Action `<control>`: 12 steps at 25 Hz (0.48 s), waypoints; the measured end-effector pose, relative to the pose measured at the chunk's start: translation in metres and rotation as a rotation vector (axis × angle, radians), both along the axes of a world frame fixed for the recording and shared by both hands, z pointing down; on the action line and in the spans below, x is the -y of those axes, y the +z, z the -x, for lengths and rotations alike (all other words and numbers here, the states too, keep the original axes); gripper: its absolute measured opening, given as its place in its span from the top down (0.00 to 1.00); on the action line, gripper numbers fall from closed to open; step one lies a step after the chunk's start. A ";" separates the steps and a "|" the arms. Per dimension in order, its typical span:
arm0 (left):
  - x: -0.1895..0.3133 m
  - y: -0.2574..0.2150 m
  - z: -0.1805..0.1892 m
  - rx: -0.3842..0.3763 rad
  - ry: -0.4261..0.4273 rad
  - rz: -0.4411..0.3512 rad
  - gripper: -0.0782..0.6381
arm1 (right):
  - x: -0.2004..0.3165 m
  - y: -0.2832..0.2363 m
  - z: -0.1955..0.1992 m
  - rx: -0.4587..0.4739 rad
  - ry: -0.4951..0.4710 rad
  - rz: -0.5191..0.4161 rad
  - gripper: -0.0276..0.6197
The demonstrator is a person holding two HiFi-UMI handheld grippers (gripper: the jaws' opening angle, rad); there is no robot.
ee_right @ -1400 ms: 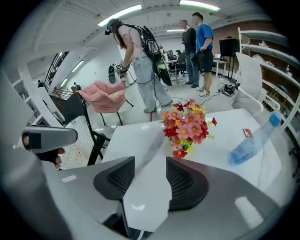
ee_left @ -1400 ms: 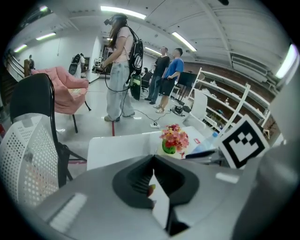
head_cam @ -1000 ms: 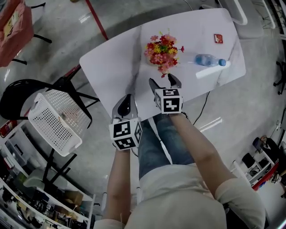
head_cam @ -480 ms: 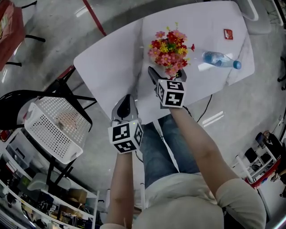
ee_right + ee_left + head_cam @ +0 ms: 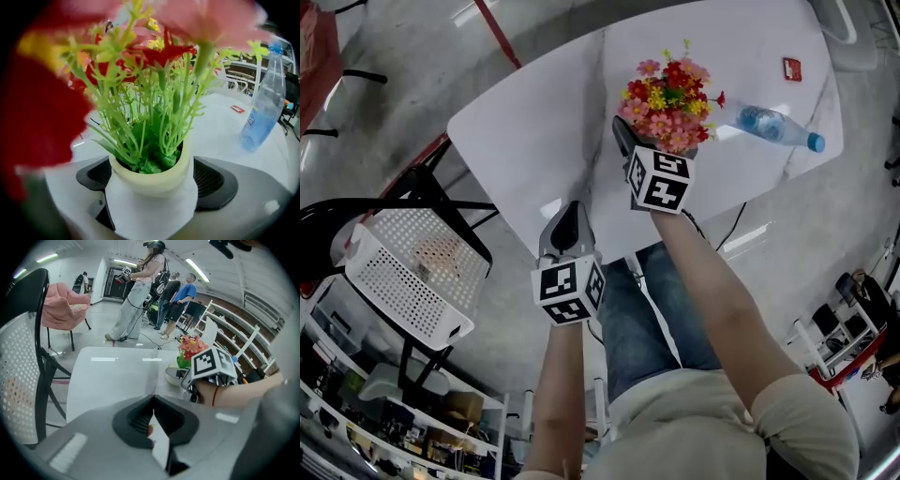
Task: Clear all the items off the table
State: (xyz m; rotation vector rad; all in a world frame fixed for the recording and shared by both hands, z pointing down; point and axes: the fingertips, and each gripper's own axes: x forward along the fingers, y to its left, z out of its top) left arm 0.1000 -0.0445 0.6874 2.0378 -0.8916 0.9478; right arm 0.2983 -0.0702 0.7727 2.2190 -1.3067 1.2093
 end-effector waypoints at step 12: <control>0.001 0.009 0.005 0.010 -0.007 0.011 0.88 | 0.010 0.008 -0.007 -0.024 0.052 0.001 0.14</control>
